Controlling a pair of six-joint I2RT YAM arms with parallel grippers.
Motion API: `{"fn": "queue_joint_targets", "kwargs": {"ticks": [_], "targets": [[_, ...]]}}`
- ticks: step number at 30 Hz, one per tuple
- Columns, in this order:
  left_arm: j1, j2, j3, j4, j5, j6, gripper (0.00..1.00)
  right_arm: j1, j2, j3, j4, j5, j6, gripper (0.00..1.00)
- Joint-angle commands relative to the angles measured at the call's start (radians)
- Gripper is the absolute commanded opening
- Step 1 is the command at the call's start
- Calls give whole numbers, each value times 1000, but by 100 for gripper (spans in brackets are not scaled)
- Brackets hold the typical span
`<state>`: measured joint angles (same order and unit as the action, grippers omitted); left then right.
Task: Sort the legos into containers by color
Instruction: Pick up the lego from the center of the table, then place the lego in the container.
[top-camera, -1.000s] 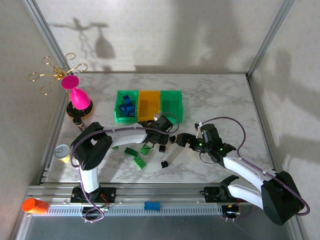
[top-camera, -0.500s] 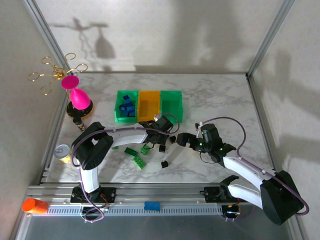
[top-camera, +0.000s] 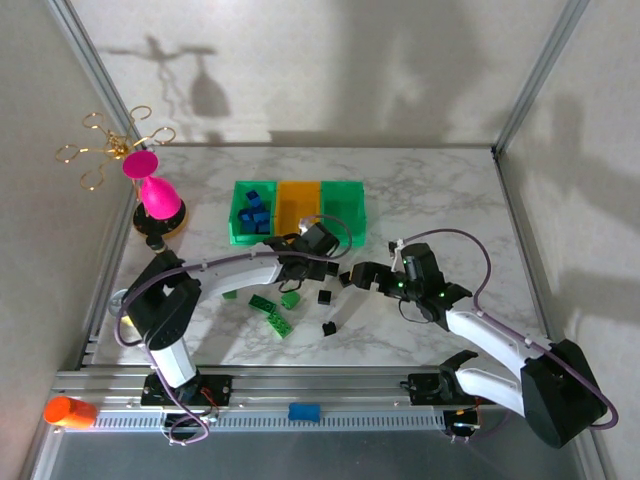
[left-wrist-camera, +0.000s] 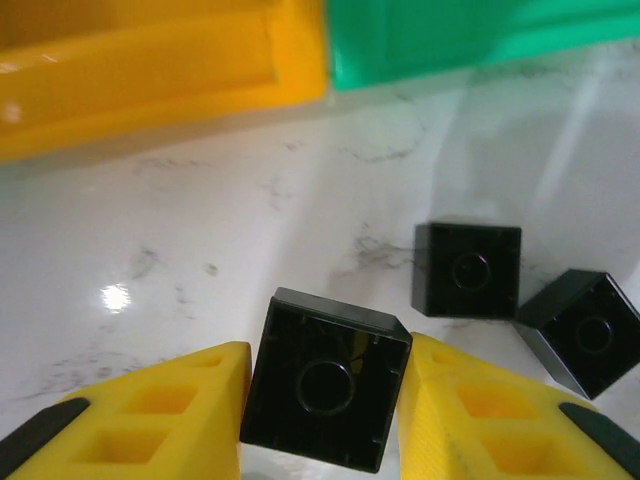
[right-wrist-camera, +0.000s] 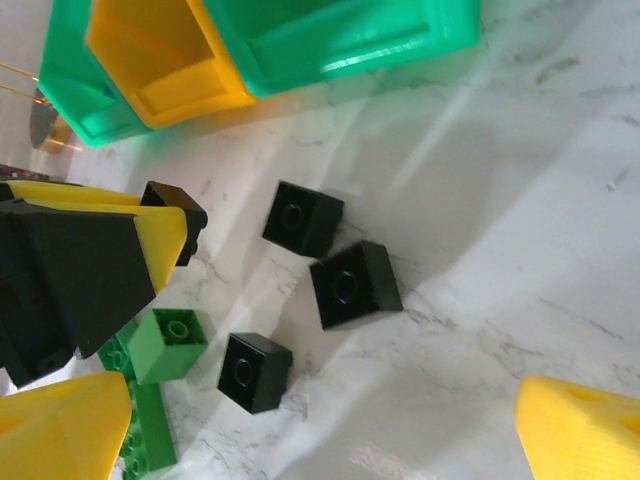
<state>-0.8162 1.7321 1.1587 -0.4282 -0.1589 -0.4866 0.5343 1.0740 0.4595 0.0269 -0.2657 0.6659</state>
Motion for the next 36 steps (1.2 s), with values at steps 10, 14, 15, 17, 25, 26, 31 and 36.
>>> {"fn": "queue_joint_targets", "kwargs": {"ticks": [10,14,15,17,25,26,31,36], "targets": [[216,57,247,-56,-60,71,41,-4,94,95,105,-43,-15,99],[261,151,340,-32,-31,81,41,-5,133,120,123,-59,-17,99],[269,176,364,-28,-25,81,41,-5,140,121,128,-59,-17,99],[281,228,422,-39,-28,82,42,-4,151,127,126,-59,-17,99],[315,367,520,-28,11,75,43,-4,162,120,133,-56,-19,99],[316,383,534,-37,8,76,44,-5,165,121,135,-59,-17,99],[316,406,551,-47,9,78,49,-5,173,129,128,-52,-23,99],[316,368,543,-56,-2,78,50,-5,171,136,120,-44,-30,99]]}}
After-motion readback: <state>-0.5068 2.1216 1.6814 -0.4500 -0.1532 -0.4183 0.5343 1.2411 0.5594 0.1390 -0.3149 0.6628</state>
